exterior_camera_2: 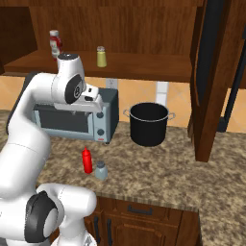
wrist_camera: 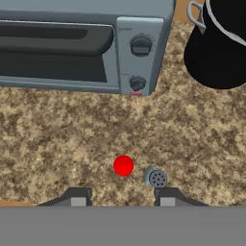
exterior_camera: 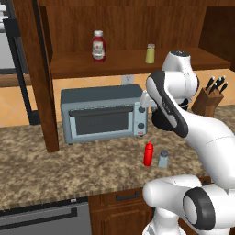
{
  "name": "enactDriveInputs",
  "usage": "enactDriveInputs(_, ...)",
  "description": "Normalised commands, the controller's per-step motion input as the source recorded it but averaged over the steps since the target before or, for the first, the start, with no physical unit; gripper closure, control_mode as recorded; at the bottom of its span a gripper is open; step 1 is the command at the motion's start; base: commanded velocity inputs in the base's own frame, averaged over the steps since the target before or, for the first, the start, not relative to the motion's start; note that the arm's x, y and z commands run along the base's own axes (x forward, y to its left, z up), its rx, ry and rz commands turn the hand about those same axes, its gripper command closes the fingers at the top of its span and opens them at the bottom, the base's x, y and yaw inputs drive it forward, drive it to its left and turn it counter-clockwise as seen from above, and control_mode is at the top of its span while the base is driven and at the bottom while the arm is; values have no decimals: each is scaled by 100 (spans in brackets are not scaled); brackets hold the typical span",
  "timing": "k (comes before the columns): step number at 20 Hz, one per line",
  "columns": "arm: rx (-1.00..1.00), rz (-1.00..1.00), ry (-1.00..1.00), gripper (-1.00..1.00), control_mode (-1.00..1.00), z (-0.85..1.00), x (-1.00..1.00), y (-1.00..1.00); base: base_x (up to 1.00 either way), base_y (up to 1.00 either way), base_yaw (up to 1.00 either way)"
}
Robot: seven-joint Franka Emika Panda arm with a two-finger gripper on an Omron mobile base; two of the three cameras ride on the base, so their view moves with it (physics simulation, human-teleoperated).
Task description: Put the shaker and condiment bottle from the counter next to their counterparts in the cabinet.
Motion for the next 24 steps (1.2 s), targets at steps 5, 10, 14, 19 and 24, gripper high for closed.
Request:
enactDriveInputs(5,0,-1,0,-100,-100,0,-5,0,0,0,0)
enactDriveInputs(10,1,-2,-1,-100,-100,0,-12,0,0,0,0)
enactDriveInputs(14,4,-2,-1,-100,-100,0,-15,-2,0,0,0)
enactDriveInputs(19,5,0,-2,-100,-100,-2,-11,-12,0,0,0)
enactDriveInputs(24,2,0,-7,-100,-100,-8,-8,-16,0,0,0)
